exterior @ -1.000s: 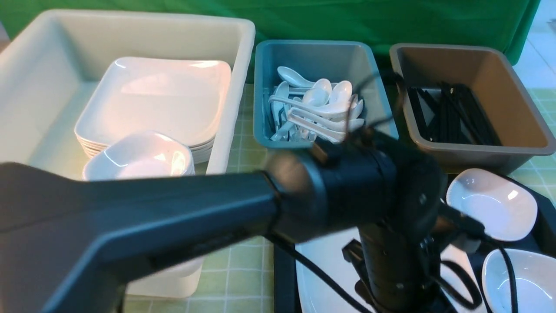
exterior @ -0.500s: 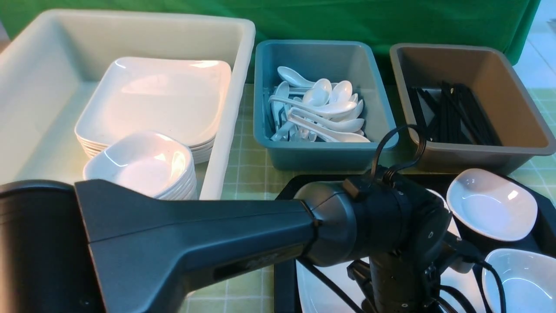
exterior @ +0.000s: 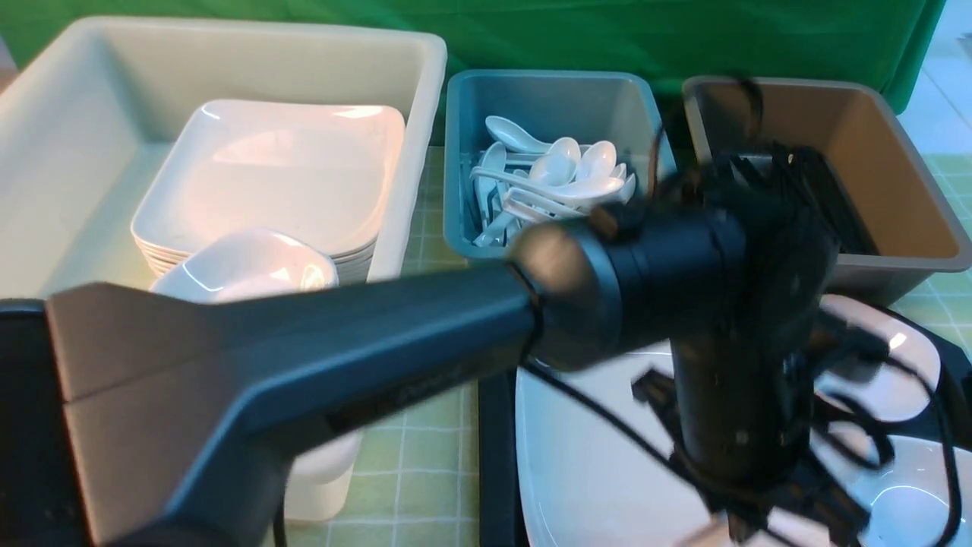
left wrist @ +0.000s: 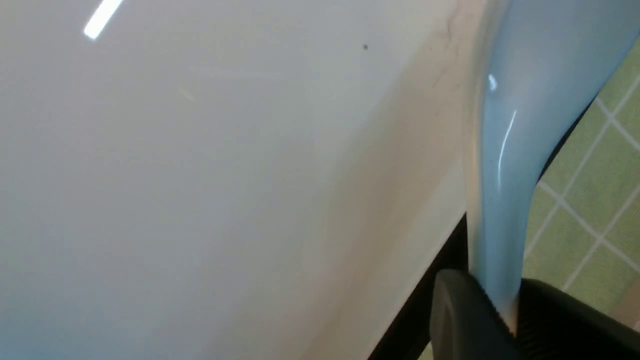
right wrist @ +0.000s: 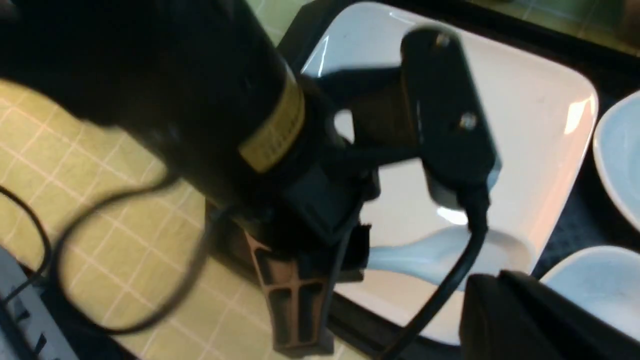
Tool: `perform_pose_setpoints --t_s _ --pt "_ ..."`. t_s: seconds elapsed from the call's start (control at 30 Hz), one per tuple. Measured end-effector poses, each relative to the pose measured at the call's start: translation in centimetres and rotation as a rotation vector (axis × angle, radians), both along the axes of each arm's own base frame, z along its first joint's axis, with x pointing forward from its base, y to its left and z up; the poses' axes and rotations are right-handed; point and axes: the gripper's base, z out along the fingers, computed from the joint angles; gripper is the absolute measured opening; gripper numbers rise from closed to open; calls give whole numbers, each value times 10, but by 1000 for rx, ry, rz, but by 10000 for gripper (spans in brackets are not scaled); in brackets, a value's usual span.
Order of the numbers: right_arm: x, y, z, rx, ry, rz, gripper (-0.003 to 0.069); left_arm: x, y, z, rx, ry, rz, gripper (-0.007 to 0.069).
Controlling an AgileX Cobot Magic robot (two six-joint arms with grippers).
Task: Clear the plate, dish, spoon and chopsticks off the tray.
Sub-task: Use the left arm to grab a soup spoon from the plate, then use the left arm to put the soup spoon into the small storage box in the middle, then use the right arm to grab a small plate from the dinner plate
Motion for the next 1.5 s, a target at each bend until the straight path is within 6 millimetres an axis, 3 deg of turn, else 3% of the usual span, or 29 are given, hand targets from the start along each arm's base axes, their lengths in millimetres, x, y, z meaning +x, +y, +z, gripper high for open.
perform_pose_setpoints --t_s 0.17,0.23,0.27,0.3,0.4,0.57,0.6,0.63,0.77,0.97,1.03,1.2,1.23,1.3,1.37,1.4,1.5 --pt "3 5 6 42 -76 47 2 66 36 39 -86 -94 140 64" --pt "7 8 8 78 -113 69 2 107 63 55 -142 -172 231 64" --pt "7 8 9 81 -119 71 2 107 63 57 -149 -179 229 64" --pt "13 9 11 104 -155 69 2 130 80 64 -177 -223 285 64" --pt "32 7 13 134 -233 33 2 166 102 74 -241 -312 369 64" --pt "71 3 8 141 -227 9 2 211 116 66 -341 -444 452 67" --pt "71 3 10 142 -231 10 2 213 116 67 -351 -454 455 69" --pt "83 3 12 144 -216 23 2 223 118 61 -368 -479 471 81" --pt "99 4 23 151 -203 63 2 241 121 37 -375 -498 499 173" --pt "99 2 39 130 -200 42 2 243 125 21 -326 -423 526 432" --pt "97 -5 32 45 -133 -1 2 234 127 28 -303 -368 524 449" --pt "90 -18 9 -101 50 -84 2 198 128 61 -219 -260 428 246" --pt "88 -20 1 -116 103 -96 2 185 126 76 -210 -266 368 120" --pt "84 -17 -17 -128 173 -84 6 169 120 92 -213 -290 290 29" --pt "79 -10 -38 -173 246 -48 12 150 113 106 -221 -310 227 1" --pt "75 -6 -50 -209 285 -33 15 132 106 113 -215 -316 163 -10" --pt "65 4 -80 -303 369 1 33 104 101 115 -194 -297 74 -17"
